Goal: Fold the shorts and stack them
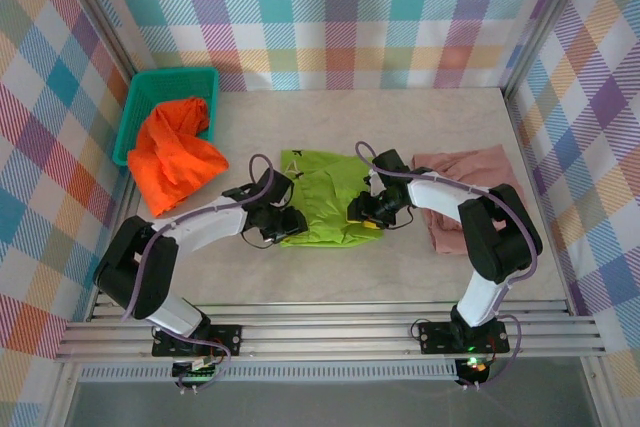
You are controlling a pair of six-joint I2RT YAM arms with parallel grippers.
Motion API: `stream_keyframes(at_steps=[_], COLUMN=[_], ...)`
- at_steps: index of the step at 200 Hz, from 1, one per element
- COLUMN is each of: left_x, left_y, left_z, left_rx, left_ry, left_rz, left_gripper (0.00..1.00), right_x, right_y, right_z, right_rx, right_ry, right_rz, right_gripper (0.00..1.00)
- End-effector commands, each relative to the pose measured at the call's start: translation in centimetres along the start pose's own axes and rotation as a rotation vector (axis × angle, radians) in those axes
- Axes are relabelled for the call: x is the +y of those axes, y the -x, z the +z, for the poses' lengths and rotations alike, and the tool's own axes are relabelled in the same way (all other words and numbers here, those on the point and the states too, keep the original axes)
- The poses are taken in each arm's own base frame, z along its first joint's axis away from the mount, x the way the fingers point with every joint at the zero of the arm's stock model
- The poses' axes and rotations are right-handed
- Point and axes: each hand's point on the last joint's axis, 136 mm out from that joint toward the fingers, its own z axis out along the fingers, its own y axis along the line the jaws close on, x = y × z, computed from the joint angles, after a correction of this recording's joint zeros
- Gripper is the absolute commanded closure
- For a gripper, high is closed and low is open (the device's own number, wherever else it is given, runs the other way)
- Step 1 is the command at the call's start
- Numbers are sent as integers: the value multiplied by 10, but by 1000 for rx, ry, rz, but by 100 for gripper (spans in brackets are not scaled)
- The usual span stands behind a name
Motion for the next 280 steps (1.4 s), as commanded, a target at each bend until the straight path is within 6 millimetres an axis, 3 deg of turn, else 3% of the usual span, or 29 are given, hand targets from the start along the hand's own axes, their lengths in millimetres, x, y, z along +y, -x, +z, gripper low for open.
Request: stream_keyframes(at_steps=[1, 17, 33, 69, 118, 142, 159, 174, 192, 208, 216, 222, 247, 280], left_x=[-13, -9, 0, 27, 70, 71, 54, 35, 15, -10, -25, -36, -63, -61], left_y=[9, 13, 18, 16, 5, -1, 2, 13, 26, 36, 39, 42, 52, 60], left_z=[-1, -7, -19, -32, -10, -5, -17, -45, -89, -124, -135, -140, -128, -80], left_rx=[-28, -43, -80, -88, -38, -16, -33, -96, -191, -253, -265, -266, -240, -191], left_ry=[-20, 21, 85, 149, 194, 179, 116, 67, 33, -41, -92, -133, -222, -232], left_rz=[16, 41, 73, 74, 0, -12, 1, 24, 56, 86, 93, 93, 65, 4], left_gripper=[76, 92, 100, 100, 99, 86, 75, 54, 27, 11, 3, 0, 0, 0], right_x=[-5, -9, -15, -31, -38, -30, -18, -5, 5, 11, 12, 13, 13, 15], right_y=[-6, -6, -6, -11, -17, -16, -12, -9, -2, 3, 6, 8, 19, 33], right_z=[0, -4, -8, -10, -4, -10, -21, -36, -59, -76, -83, -86, -96, -101], right_rx=[11, 1, -6, 11, 36, 24, -1, -43, -118, -173, -189, -200, -212, -225], right_ry=[-13, -34, -59, -67, -61, -37, -1, 23, 15, 3, -10, -15, -20, 19], right_rz=[3, -4, -4, 34, 59, 40, 3, -37, -90, -141, -155, -168, -174, -179], right_gripper=[51, 49, 49, 46, 43, 41, 35, 30, 17, 8, 1, 0, 1, 0])
